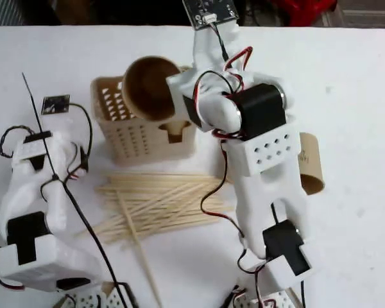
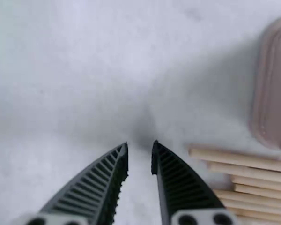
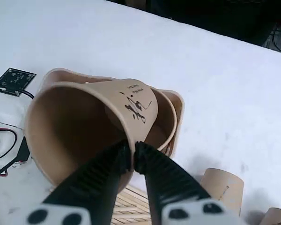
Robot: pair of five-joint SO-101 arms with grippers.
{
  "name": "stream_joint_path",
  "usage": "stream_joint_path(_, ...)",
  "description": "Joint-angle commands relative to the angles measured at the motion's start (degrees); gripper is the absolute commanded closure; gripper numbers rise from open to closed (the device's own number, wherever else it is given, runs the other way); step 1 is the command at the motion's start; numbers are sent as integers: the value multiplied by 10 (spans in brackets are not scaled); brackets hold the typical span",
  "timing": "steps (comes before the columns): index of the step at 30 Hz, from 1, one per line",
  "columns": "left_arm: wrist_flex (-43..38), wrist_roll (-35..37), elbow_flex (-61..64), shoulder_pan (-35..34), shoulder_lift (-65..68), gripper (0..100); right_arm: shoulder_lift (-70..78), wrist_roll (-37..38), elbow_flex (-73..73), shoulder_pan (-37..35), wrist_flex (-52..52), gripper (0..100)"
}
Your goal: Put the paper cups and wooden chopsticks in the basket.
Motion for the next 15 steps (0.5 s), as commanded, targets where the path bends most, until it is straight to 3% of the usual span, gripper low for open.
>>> stream_joint_path(1,-8,-4,-3,9,-3,902,-45,-4,-14,9,3,981)
stream_joint_path(12,-8,-4,-3,7,-3,902,20,1,-15,22,1,976)
stream_joint_path(15,-8,-4,-3,7,-3,902,25,2,-15,22,1,920)
